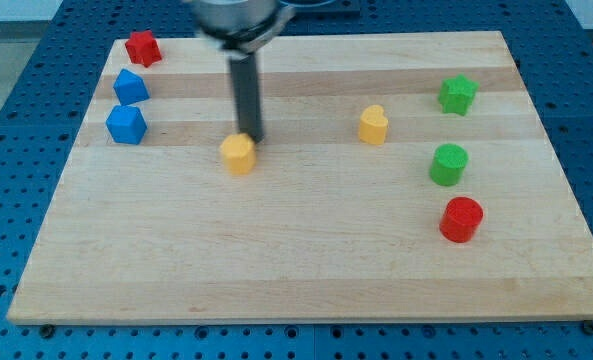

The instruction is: Move the yellow hexagon towards the blue cube

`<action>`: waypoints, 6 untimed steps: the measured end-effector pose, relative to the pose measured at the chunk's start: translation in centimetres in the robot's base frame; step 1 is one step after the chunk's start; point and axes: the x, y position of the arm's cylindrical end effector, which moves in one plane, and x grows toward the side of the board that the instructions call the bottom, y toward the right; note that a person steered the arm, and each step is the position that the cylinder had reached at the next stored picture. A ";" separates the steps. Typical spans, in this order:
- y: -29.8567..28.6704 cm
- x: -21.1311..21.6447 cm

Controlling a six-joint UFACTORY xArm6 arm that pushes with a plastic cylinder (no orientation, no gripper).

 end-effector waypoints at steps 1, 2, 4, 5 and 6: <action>4.2 2.2; 7.0 4.7; -4.3 4.3; -6.4 5.6; -6.9 8.7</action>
